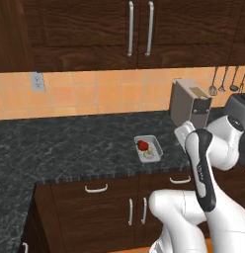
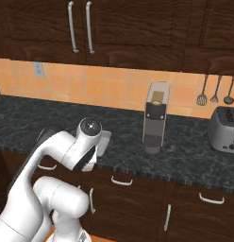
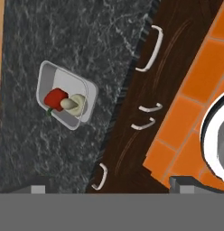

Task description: Take the meat container that has the fish and place it on the second highest rack of the freezer. Then take the vegetable container that has the bell pepper and mushroom and place it on the highest rack of the freezer.

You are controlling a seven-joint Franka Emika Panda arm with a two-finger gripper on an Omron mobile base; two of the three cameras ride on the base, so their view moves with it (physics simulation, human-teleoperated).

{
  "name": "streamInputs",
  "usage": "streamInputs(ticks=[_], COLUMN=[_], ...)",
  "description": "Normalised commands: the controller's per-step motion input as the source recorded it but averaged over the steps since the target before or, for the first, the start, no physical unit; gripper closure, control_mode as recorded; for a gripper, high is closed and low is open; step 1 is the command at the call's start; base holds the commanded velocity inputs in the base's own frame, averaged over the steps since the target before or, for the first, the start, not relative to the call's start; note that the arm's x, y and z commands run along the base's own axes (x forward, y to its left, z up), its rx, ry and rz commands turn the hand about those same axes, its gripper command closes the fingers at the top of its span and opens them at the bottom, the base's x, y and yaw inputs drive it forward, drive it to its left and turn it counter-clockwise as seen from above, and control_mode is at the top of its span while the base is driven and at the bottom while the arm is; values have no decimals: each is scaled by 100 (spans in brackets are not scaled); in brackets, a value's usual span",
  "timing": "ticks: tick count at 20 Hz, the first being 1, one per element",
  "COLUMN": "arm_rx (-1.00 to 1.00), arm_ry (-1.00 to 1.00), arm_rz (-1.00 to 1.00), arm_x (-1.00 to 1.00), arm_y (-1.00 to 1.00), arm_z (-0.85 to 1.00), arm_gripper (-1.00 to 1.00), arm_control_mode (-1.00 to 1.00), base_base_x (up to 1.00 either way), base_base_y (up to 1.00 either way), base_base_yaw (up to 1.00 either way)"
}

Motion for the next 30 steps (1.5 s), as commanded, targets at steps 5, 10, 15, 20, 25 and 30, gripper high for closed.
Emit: streamInputs(ticks=[5, 10, 15, 20, 25, 30], arm_rx=[-2, 0, 0, 0, 0, 0], arm_ry=[9, 12, 12, 11, 11, 13], arm_rz=[6, 1, 0, 0, 0, 0], arm_x=[37, 62, 56, 46, 33, 32], arm_y=[0, 4, 1, -2, -3, 0], arm_z=[-35, -33, -31, -23, -34, -48], arm_gripper=[-100, -100, -100, -100, -100, -100], arm_control_mode=[-100, -100, -100, -100, -100, -100], base_base_x=[0, 0, 0, 0, 0, 0], base_base_y=[0, 0, 0, 0, 0, 0], base_base_yaw=[0, 0, 0, 0, 0, 0])
